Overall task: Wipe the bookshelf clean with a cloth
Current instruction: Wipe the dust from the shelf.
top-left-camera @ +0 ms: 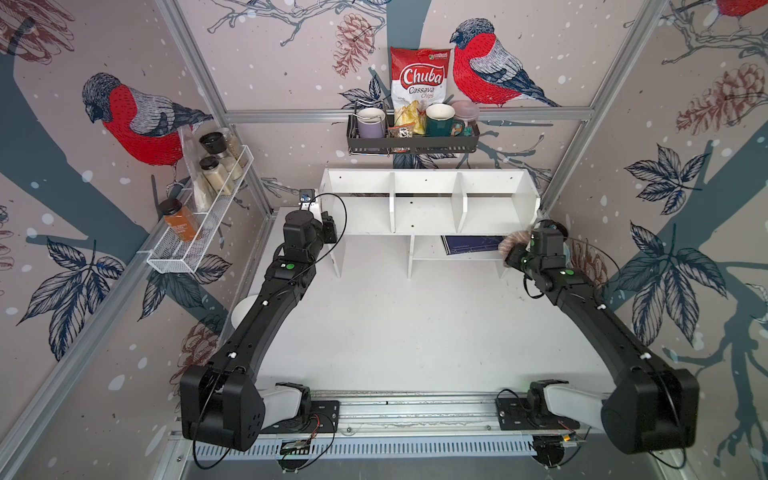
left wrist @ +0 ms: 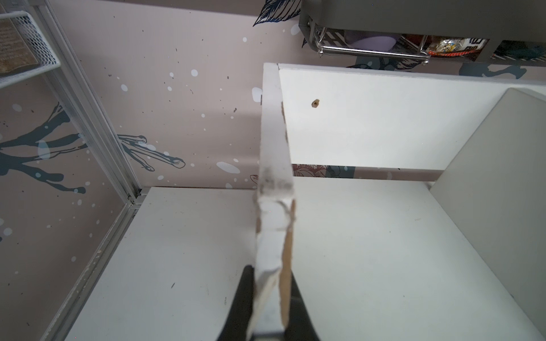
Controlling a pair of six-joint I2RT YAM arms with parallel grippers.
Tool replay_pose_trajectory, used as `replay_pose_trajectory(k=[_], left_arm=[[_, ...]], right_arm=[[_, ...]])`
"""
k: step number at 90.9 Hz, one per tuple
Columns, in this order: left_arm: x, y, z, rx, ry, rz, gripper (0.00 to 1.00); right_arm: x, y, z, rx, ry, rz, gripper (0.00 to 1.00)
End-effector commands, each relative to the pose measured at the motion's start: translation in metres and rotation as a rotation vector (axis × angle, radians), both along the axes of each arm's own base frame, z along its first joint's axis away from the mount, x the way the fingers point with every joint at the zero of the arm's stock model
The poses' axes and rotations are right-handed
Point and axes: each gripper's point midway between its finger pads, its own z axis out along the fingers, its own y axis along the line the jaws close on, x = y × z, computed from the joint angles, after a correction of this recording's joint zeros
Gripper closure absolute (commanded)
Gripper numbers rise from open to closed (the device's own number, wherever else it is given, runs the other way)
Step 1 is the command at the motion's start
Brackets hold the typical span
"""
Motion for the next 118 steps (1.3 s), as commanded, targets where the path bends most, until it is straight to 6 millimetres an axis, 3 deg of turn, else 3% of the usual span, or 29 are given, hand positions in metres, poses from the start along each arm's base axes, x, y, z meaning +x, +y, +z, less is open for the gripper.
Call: replay_pose_trajectory(k=[1, 6, 13, 25, 31, 39, 47, 57, 64, 73, 94, 108, 118], left_arm=[[-0.001, -0.018, 0.001, -0.096, 0.012, -0.081, 1.00], [-0.001, -0.020, 0.001, -0.096, 0.011, -0.093, 1.00], [-0.001, -0.021, 0.001, -0.097, 0.013, -0.099, 1.00], [-0.001, -0.022, -0.001, -0.096, 0.017, -0.101, 1.00], [-0.001, -0.023, -0.001, -0.094, 0.019, -0.102, 1.00], [-0.002, -0.023, -0.002, -0.088, 0.020, -0.102, 1.00], [-0.002, -0.023, -0.002, -0.084, 0.019, -0.102, 1.00], [-0.002, -0.024, -0.003, -0.077, 0.022, -0.106, 1.00], [-0.003, -0.025, -0.003, -0.074, 0.021, -0.108, 1.00], [-0.003, -0.027, -0.003, -0.073, 0.021, -0.112, 1.00], [-0.005, -0.028, -0.002, -0.066, 0.017, -0.116, 1.00], [-0.006, -0.028, -0.003, -0.063, 0.018, -0.114, 1.00], [-0.005, -0.027, -0.003, -0.063, 0.018, -0.110, 1.00]], right_arm=[[0.004, 0.003, -0.031, 0.089, 0.024, 0.006, 1.00], [0.004, 0.006, -0.036, 0.104, 0.030, 0.017, 1.00], [0.005, 0.010, -0.023, 0.093, 0.014, 0.038, 1.00], [0.003, 0.002, 0.038, 0.038, -0.109, 0.013, 1.00], [0.001, -0.006, 0.051, 0.011, -0.130, -0.015, 1.00], [0.000, -0.010, 0.034, -0.010, -0.100, -0.031, 1.00], [0.000, -0.010, 0.000, -0.026, -0.048, -0.036, 1.00], [-0.003, 0.004, -0.040, -0.052, 0.015, 0.004, 1.00], [-0.005, 0.024, -0.049, -0.068, 0.016, 0.056, 1.00], [0.000, 0.062, -0.041, -0.089, -0.022, 0.157, 1.00], [0.003, 0.170, -0.023, -0.094, -0.105, 0.366, 1.00], [-0.003, 0.241, -0.025, -0.056, -0.117, 0.475, 1.00], [-0.005, 0.277, -0.033, -0.059, -0.105, 0.527, 1.00]])
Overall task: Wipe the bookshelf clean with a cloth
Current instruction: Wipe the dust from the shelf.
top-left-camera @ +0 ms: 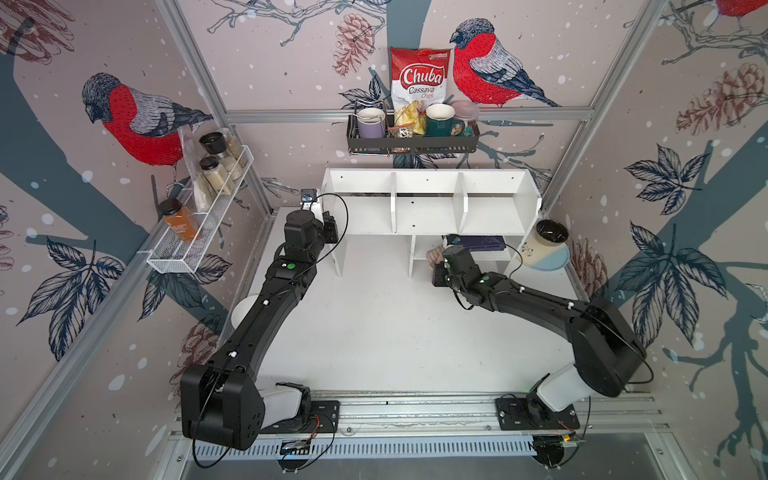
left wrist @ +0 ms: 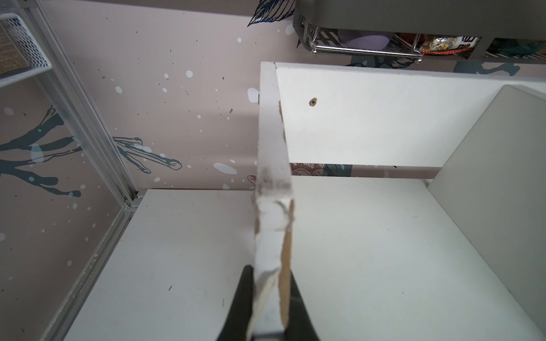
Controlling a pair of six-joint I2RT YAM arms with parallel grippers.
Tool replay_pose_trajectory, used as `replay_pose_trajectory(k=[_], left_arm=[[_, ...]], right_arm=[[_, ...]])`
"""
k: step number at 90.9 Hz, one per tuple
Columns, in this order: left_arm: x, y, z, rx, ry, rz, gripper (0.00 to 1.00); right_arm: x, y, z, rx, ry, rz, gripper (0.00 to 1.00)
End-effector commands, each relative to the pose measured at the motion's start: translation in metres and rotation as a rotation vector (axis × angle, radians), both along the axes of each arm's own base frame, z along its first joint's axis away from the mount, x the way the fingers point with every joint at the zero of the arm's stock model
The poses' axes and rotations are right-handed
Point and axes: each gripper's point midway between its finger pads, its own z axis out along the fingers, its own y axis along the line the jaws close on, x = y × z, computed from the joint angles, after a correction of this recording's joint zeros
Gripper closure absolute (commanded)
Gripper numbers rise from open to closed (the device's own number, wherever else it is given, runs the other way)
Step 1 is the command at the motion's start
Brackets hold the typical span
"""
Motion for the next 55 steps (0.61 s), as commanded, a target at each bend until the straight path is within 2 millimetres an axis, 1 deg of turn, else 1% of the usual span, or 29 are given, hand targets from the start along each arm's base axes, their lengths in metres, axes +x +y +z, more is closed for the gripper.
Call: replay_pose_trajectory(k=[1, 5, 10, 14, 15, 19, 23, 25, 29, 32, 34, 37, 38, 40, 45, 55], left_arm=[[-0.005, -0.022, -0.003, -0.069, 0.020, -0.094, 1.00], [-0.005, -0.021, -0.003, -0.070, 0.020, -0.093, 1.00], [-0.006, -0.021, -0.002, -0.068, 0.018, -0.092, 1.00], [-0.006, -0.021, -0.002, -0.067, 0.018, -0.092, 1.00], [-0.006, -0.021, -0.003, -0.066, 0.018, -0.091, 1.00], [-0.007, -0.021, -0.003, -0.065, 0.018, -0.091, 1.00], [-0.007, -0.021, -0.002, -0.063, 0.016, -0.093, 1.00], [-0.007, -0.021, -0.002, -0.063, 0.015, -0.092, 1.00], [-0.007, -0.021, -0.002, -0.061, 0.015, -0.090, 1.00], [-0.007, -0.020, -0.002, -0.060, 0.016, -0.089, 1.00], [-0.007, -0.020, -0.001, -0.061, 0.014, -0.089, 1.00], [-0.006, -0.020, -0.001, -0.061, 0.015, -0.089, 1.00], [-0.006, -0.020, -0.001, -0.061, 0.016, -0.089, 1.00], [-0.006, -0.020, -0.001, -0.061, 0.016, -0.088, 1.00], [-0.006, -0.020, -0.003, -0.059, 0.019, -0.087, 1.00], [-0.006, -0.020, -0.001, -0.059, 0.016, -0.087, 1.00]], right_arm=[[0.007, 0.030, 0.008, 0.033, -0.037, 0.003, 1.00], [0.006, 0.036, 0.006, 0.027, -0.035, 0.012, 1.00], [0.006, 0.033, 0.003, 0.024, -0.028, 0.001, 1.00], [0.006, 0.023, 0.002, 0.026, -0.024, -0.019, 1.00], [0.009, 0.019, 0.006, 0.033, -0.030, -0.030, 1.00], [0.011, 0.003, 0.006, 0.034, -0.028, -0.059, 1.00], [0.010, -0.018, 0.005, 0.036, -0.021, -0.095, 1.00], [0.011, -0.031, 0.008, 0.044, -0.025, -0.118, 1.00], [0.009, -0.058, 0.009, 0.056, -0.017, -0.160, 1.00], [0.008, -0.079, 0.011, 0.068, -0.014, -0.195, 1.00], [0.008, -0.097, 0.012, 0.073, -0.012, -0.230, 1.00], [0.005, -0.117, 0.015, 0.080, -0.014, -0.261, 1.00], [0.005, -0.125, 0.013, 0.079, -0.009, -0.273, 1.00], [0.003, -0.139, 0.015, 0.085, -0.012, -0.295, 1.00], [-0.003, -0.170, 0.030, 0.104, -0.043, -0.342, 1.00], [-0.008, -0.226, 0.044, 0.119, -0.071, -0.448, 1.00]])
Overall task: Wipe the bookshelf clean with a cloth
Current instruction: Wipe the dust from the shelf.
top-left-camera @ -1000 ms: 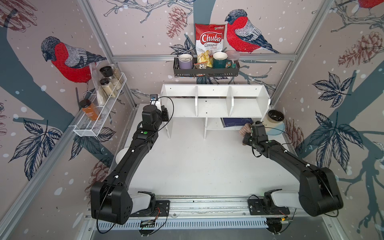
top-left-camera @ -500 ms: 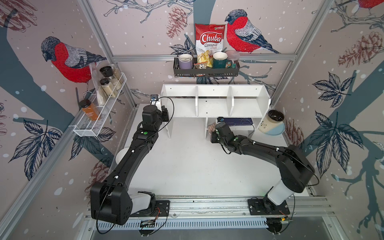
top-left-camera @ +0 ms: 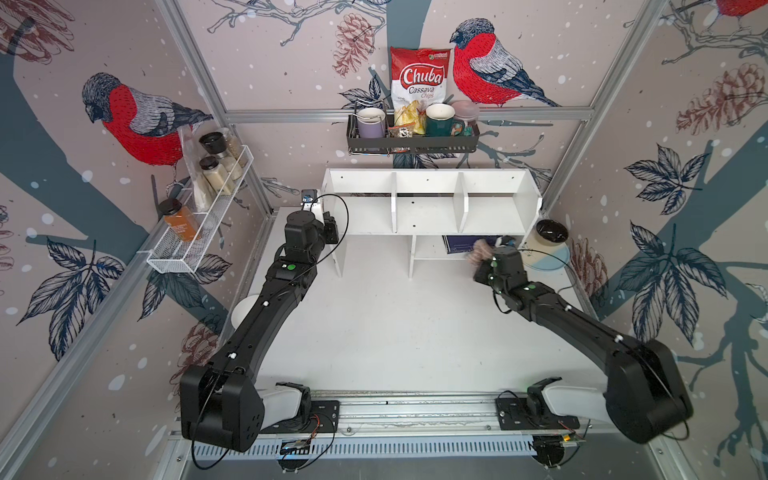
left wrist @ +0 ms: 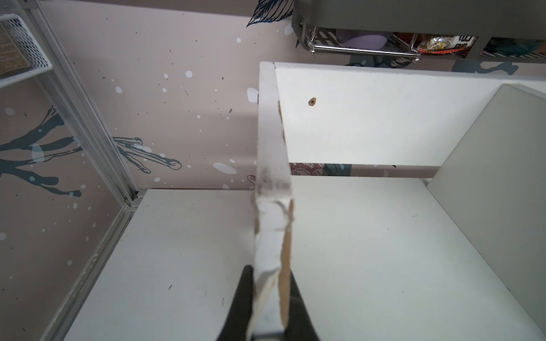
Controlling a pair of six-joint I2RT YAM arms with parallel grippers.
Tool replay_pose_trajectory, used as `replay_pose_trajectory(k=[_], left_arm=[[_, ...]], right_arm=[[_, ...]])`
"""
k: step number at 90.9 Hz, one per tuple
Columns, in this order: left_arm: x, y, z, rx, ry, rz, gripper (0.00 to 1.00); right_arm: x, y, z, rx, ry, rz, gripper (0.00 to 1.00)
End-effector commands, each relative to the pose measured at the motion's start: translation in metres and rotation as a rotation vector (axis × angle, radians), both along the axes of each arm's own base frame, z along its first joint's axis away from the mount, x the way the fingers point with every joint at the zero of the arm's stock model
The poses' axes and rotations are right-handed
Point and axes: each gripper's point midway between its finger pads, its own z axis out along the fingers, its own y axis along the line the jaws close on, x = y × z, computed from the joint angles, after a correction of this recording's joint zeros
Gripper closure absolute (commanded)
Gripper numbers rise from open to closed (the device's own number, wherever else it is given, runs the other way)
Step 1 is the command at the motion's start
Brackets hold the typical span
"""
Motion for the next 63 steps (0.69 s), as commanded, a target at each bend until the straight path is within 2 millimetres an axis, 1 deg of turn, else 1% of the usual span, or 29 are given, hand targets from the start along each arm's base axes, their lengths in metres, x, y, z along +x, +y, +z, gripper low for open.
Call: replay_pose_trajectory(k=[1, 3, 5, 6, 12, 17, 21, 28, 33, 35, 42, 45, 47, 51, 61, 63], left_arm=[[-0.004, -0.019, -0.001, -0.061, 0.017, -0.088, 1.00], [-0.004, -0.019, 0.000, -0.061, 0.016, -0.089, 1.00], [-0.004, -0.019, -0.001, -0.062, 0.017, -0.089, 1.00], [-0.004, -0.019, 0.000, -0.062, 0.016, -0.089, 1.00], [-0.004, -0.019, 0.000, -0.063, 0.016, -0.089, 1.00], [-0.005, -0.019, 0.001, -0.063, 0.014, -0.090, 1.00], [-0.006, -0.019, 0.002, -0.063, 0.011, -0.091, 1.00], [-0.006, -0.019, 0.004, -0.066, 0.006, -0.090, 1.00], [-0.006, -0.020, 0.004, -0.069, 0.005, -0.094, 1.00], [-0.006, -0.020, 0.004, -0.072, 0.006, -0.094, 1.00], [-0.007, -0.020, 0.006, -0.077, 0.003, -0.096, 1.00], [-0.007, -0.021, 0.006, -0.081, 0.001, -0.096, 1.00], [-0.007, -0.021, 0.006, -0.082, 0.001, -0.098, 1.00], [-0.007, -0.021, 0.008, -0.085, -0.001, -0.098, 1.00], [-0.009, -0.020, 0.010, -0.091, -0.009, -0.097, 1.00], [-0.009, -0.020, 0.011, -0.093, -0.010, -0.096, 1.00]], right_arm=[[-0.007, -0.040, 0.011, 0.015, -0.009, -0.048, 1.00], [-0.007, -0.048, 0.015, 0.020, -0.012, -0.063, 1.00], [-0.005, -0.061, 0.019, 0.035, -0.014, -0.100, 1.00], [-0.005, -0.064, 0.020, 0.048, -0.011, -0.106, 1.00], [0.003, -0.072, 0.033, 0.111, -0.020, -0.116, 1.00], [0.008, -0.064, 0.049, 0.080, -0.045, -0.091, 1.00], [0.012, -0.049, 0.062, 0.042, -0.069, -0.047, 1.00], [0.013, -0.009, 0.081, -0.030, -0.104, 0.062, 1.00], [0.011, 0.024, 0.088, -0.072, -0.124, 0.144, 1.00], [0.010, 0.034, 0.090, -0.084, -0.132, 0.161, 1.00], [0.005, 0.078, 0.090, -0.086, -0.143, 0.244, 1.00], [0.001, 0.100, 0.090, -0.074, -0.149, 0.288, 1.00], [0.002, 0.113, 0.084, -0.076, -0.137, 0.311, 1.00], [-0.003, 0.146, 0.081, -0.078, -0.136, 0.375, 1.00], [-0.011, 0.220, 0.083, -0.075, -0.149, 0.511, 1.00], [-0.011, 0.232, 0.087, -0.068, -0.158, 0.533, 1.00]])
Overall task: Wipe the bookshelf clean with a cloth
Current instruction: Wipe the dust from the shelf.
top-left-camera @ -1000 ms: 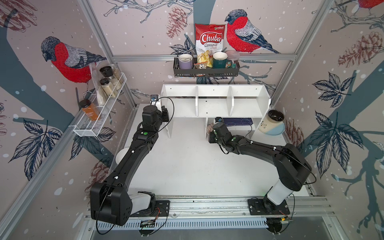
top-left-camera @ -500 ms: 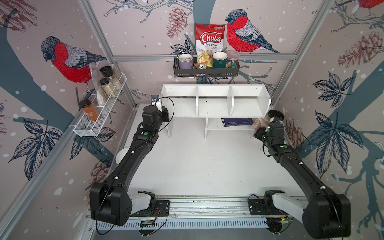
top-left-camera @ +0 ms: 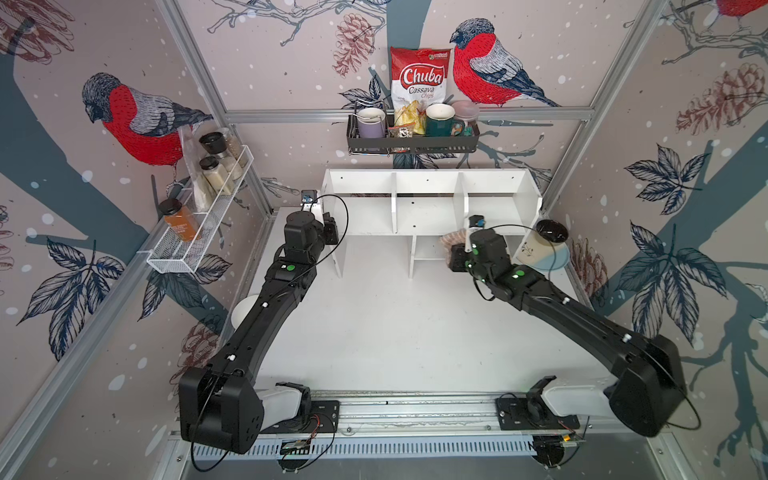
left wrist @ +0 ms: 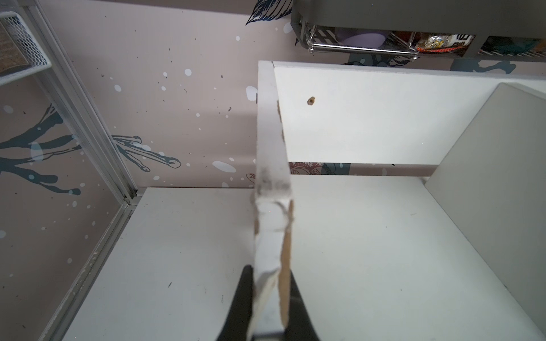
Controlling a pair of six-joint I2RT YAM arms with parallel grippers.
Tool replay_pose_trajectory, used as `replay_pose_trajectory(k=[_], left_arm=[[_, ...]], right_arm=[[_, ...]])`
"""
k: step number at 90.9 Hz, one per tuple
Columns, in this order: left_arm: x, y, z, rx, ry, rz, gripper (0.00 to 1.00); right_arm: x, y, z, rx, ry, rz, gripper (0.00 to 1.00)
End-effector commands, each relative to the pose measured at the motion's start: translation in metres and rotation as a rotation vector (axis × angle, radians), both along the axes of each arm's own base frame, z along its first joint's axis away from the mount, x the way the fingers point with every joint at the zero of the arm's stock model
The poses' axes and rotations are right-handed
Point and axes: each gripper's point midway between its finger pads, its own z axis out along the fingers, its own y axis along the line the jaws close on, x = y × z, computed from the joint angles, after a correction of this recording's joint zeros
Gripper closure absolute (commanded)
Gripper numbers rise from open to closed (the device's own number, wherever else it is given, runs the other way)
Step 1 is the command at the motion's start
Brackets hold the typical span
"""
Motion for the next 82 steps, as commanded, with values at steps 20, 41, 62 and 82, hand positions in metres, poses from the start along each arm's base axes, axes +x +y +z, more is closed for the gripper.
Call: replay_pose_trajectory(k=[20, 41, 62, 82], left_arm=[[-0.008, -0.019, 0.015, -0.097, -0.029, -0.086, 1.00], [-0.010, -0.021, 0.018, -0.112, -0.035, -0.098, 1.00], [-0.010, -0.022, 0.019, -0.122, -0.037, -0.100, 1.00], [-0.011, -0.021, 0.022, -0.129, -0.045, -0.100, 1.00]], right_arm=[[-0.021, 0.189, 0.039, 0.077, -0.112, 0.318, 1.00], [-0.010, 0.260, 0.024, 0.180, -0.096, 0.374, 1.00], [-0.022, 0.309, -0.024, 0.214, -0.022, 0.436, 1.00], [-0.047, 0.312, -0.122, 0.180, 0.127, 0.409, 1.00]])
